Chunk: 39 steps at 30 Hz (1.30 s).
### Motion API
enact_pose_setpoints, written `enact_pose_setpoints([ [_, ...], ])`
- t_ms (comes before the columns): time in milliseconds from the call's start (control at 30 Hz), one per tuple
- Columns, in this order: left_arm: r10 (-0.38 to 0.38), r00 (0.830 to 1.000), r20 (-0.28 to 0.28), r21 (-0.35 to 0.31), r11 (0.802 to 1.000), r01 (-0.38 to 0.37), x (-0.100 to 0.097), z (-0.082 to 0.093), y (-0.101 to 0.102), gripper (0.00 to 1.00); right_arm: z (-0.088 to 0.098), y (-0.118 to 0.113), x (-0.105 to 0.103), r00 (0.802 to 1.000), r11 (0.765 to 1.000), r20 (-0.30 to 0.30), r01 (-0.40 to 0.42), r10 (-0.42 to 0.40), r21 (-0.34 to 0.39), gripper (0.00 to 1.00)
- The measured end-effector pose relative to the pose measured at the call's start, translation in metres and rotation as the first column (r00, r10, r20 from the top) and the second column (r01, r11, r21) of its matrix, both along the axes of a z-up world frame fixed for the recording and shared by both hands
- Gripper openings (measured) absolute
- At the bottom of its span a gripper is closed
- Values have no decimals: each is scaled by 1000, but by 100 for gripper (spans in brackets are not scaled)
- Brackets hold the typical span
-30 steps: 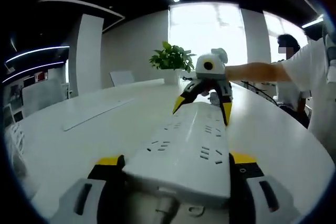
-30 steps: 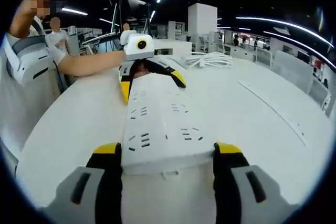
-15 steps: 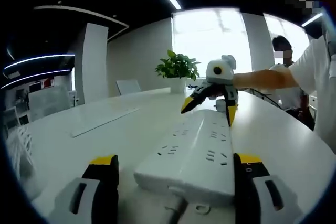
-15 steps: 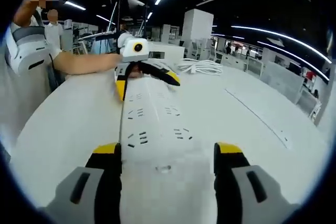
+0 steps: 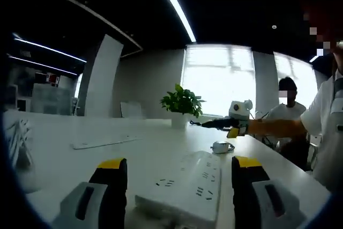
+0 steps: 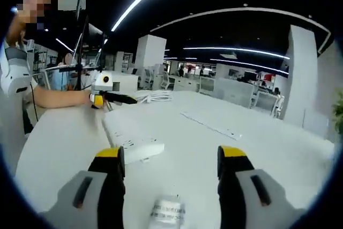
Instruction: Straighten the power strip on the desk, plug the charger into it
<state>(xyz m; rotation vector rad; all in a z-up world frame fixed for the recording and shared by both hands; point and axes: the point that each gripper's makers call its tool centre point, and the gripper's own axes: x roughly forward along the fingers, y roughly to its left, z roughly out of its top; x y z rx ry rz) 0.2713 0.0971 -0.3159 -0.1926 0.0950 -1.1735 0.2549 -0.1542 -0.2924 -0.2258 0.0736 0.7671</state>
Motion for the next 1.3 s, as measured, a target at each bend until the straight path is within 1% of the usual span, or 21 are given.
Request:
enact_pose_setpoints([
  [100, 3, 1000, 14, 5, 1000, -3, -1, 0, -1, 81, -2, -14, -6, 997, 995, 19, 79, -80, 66, 65],
  [133, 1, 1000, 17, 6, 1000, -1, -2, 0, -1, 81, -4, -18, -7, 995, 993, 28, 99, -101, 67, 63],
  [167, 1, 1000, 24, 11, 1000, -1, -2, -1, -2, 81, -6, -22, -8, 992, 988, 19, 121, -123, 92, 60],
  [200, 6, 999, 33, 20, 1000, -7, -1, -2, -1, 81, -11, -23, -9, 991, 983, -11, 133, -133, 125, 59],
  [233, 10, 999, 37, 25, 1000, -11, -1, -2, -1, 80, -20, -22, -11, 991, 984, -46, 132, -127, 121, 59],
  [333, 17, 999, 47, 25, 1000, -18, -1, -2, -1, 80, -37, -22, -14, 990, 989, -44, 138, -136, 48, 60],
  [367, 17, 999, 49, 21, 1000, -18, -2, -1, 0, 80, -39, -23, -14, 988, 987, -31, 153, -151, 47, 61],
  [433, 19, 999, 48, 21, 1000, -20, -1, -1, 0, 79, -40, -23, -16, 987, 985, -36, 161, -159, 65, 60],
  [500, 29, 997, 72, 39, 999, -32, 1, -3, 1, 77, -36, -26, -15, 983, 982, -2, 184, -184, 52, 59],
  [567, 30, 997, 74, 44, 998, -33, 2, -4, 1, 76, -36, -24, -16, 983, 978, -44, 182, -178, 102, 56],
  [600, 27, 997, 71, 42, 999, -30, 1, -3, 0, 76, -40, -24, -17, 983, 980, -56, 178, -174, 90, 56],
  [667, 27, 997, 72, 38, 999, -30, 1, -2, 0, 76, -46, -24, -19, 983, 983, -52, 177, -174, 45, 56],
  [733, 29, 997, 72, 37, 999, -32, 1, -2, 1, 76, -49, -25, -20, 983, 984, -73, 171, -168, 50, 56],
  [767, 31, 997, 74, 40, 999, -34, 2, -3, 1, 76, -52, -23, -22, 985, 987, -95, 151, -145, 62, 59],
  [800, 32, 996, 78, 48, 998, -35, 2, -4, 1, 75, -53, -25, -22, 983, 985, -108, 156, -148, 68, 60],
  [900, 27, 996, 82, 59, 998, -32, 2, -6, 0, 75, -58, -29, -22, 980, 985, -114, 170, -164, 43, 55],
  [967, 27, 996, 82, 59, 998, -32, 2, -6, 0, 75, -63, -31, -21, 978, 984, -112, 180, -178, 12, 53],
  [1067, 28, 996, 80, 58, 998, -33, 2, -6, 1, 75, -65, -29, -24, 984, 987, -82, 156, -159, -41, 52],
  [1133, 26, 996, 83, 64, 997, -31, 2, -6, 1, 75, -67, -25, -24, 985, 987, -80, 150, -154, -53, 51],
  [1233, 24, 996, 80, 65, 997, -29, 2, -7, 1, 75, -69, -26, -22, 985, 986, -75, 153, -158, -71, 44],
  [1300, 23, 997, 80, 64, 998, -28, 2, -7, 1, 75, -68, -29, -19, 980, 983, -86, 174, -179, -59, 37],
])
